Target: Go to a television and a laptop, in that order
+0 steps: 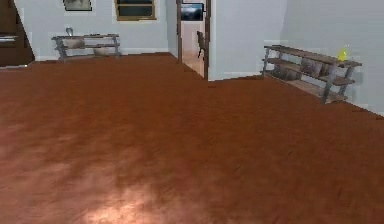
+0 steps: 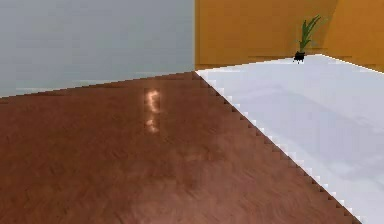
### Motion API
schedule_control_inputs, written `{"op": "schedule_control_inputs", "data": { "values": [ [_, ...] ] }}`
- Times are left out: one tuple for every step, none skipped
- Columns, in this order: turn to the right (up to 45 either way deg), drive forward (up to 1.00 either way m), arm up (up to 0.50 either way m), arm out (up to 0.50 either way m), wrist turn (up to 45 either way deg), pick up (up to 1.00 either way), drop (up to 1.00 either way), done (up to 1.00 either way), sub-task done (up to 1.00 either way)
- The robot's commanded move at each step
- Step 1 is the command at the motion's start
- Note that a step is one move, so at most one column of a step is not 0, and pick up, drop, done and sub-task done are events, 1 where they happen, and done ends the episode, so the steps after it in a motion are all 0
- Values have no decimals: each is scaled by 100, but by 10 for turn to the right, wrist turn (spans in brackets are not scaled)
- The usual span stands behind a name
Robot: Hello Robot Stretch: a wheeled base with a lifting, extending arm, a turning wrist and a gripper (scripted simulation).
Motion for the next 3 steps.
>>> {"op": "schedule_control_inputs", "data": {
  "values": [
    [0,100,0,0,0,0,0,0,0],
    [-30,0,0,0,0,0,0,0,0],
    [0,100,0,0,0,0,0,0,0]
  ]
}}
